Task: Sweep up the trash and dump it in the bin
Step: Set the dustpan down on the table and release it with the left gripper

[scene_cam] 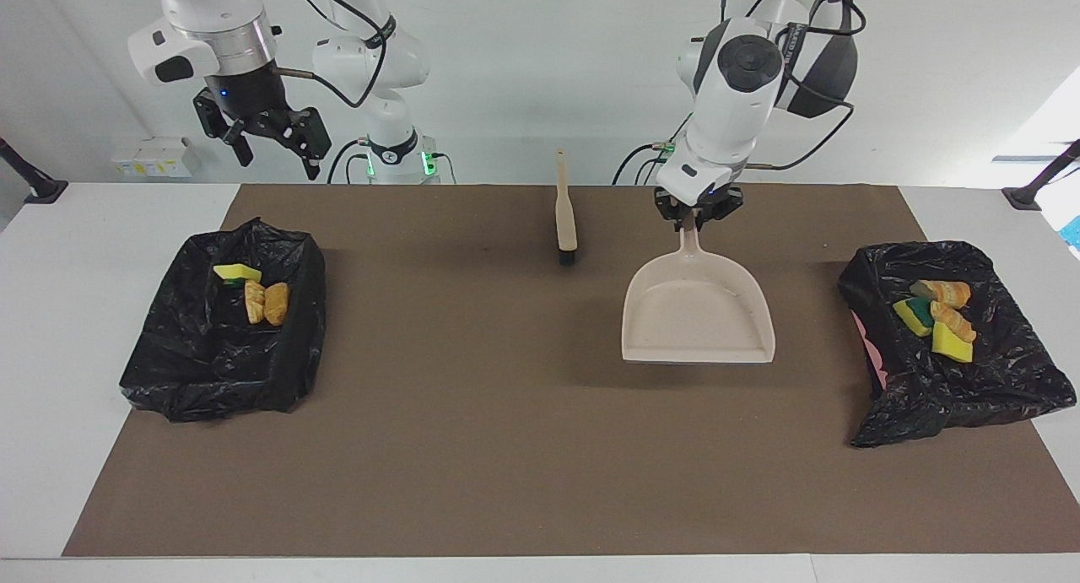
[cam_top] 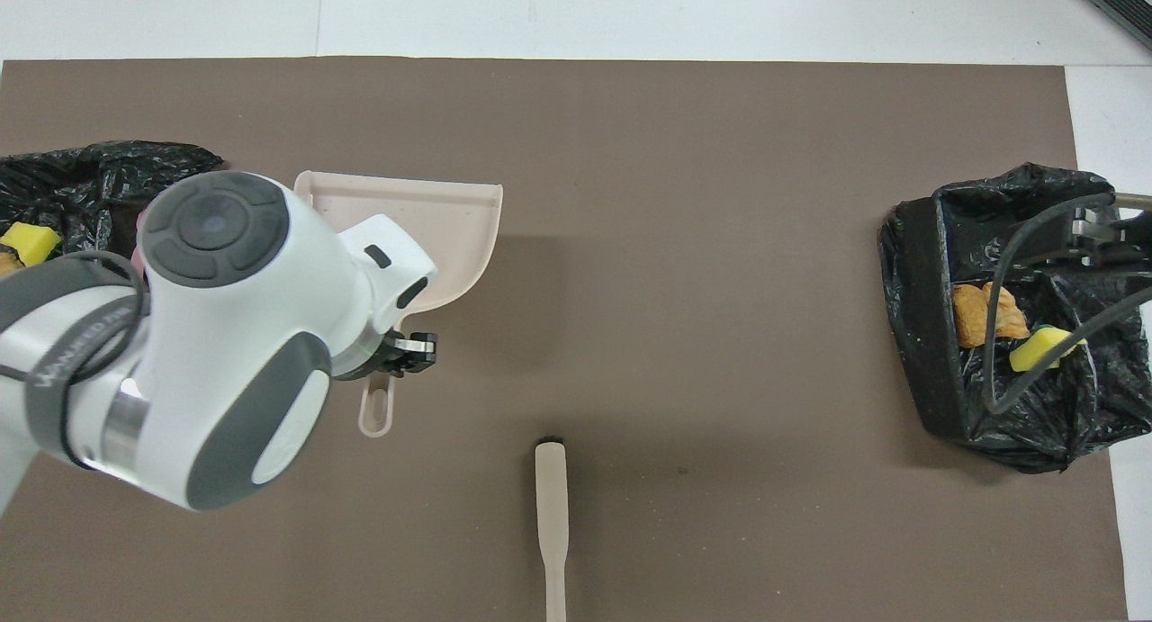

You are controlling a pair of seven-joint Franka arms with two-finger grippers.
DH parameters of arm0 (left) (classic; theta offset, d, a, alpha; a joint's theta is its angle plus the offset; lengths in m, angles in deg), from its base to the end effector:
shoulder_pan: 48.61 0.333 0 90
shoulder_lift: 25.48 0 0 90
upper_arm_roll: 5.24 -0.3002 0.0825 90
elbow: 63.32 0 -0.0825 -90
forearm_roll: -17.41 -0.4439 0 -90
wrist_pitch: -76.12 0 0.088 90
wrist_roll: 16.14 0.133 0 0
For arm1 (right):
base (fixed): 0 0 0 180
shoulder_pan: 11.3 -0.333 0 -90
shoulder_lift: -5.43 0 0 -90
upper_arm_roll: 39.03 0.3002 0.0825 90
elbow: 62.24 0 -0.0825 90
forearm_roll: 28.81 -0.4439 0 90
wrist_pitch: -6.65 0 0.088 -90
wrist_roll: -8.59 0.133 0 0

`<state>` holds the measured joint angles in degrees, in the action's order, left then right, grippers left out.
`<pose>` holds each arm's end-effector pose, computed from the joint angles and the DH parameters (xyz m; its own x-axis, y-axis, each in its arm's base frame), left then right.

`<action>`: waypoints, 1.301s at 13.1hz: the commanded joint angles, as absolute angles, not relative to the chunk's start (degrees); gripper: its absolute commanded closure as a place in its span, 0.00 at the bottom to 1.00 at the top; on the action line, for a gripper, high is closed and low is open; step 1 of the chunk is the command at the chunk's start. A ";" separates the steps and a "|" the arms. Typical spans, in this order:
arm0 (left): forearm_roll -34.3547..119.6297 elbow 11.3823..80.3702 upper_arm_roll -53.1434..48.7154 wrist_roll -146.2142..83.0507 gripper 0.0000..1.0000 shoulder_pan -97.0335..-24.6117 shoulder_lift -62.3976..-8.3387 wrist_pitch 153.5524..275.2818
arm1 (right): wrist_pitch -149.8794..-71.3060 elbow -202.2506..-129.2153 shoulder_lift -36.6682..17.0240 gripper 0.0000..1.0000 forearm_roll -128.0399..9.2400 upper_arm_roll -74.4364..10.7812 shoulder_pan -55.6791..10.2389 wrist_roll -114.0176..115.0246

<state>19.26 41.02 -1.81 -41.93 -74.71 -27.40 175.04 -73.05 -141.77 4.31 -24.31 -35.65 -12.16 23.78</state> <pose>0.5308 -0.3048 0.4421 0.9900 -0.0561 -0.1294 -0.0599 -0.9979 -0.0259 0.5979 0.0324 0.6511 0.9792 -0.2029 0.0045 -0.2027 -0.9762 0.0778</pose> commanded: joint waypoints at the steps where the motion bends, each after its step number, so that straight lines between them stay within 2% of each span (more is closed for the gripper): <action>1: 20.84 40.22 -3.04 -49.17 1.00 -81.28 -33.46 182.78 | -71.40 -144.23 6.65 0.00 -26.78 -35.33 -10.94 22.04; 5: 26.46 40.48 -3.04 -52.88 1.00 -84.81 -39.89 196.33 | -71.83 -145.74 7.45 0.00 -26.79 -35.60 -10.59 22.04; 10: 25.59 40.74 -3.04 -52.00 1.00 -88.94 -45.77 201.17 | -72.01 -149.87 9.91 0.00 -27.40 -35.78 -9.89 22.04; 11: 25.67 41.09 -3.04 -51.82 0.95 -88.77 -46.13 202.58 | -72.10 -149.78 9.91 0.00 -27.49 -35.78 -9.89 22.21; 12: 25.67 40.74 -3.04 -52.00 0.01 -88.68 -46.40 202.25 | -72.18 -149.70 9.83 0.00 -27.58 -35.78 -9.89 22.21; 17: 25.67 40.30 -4.45 -51.13 0.00 -85.89 -42.55 199.97 | -72.54 -149.43 9.74 0.00 -28.71 -35.69 -9.89 22.21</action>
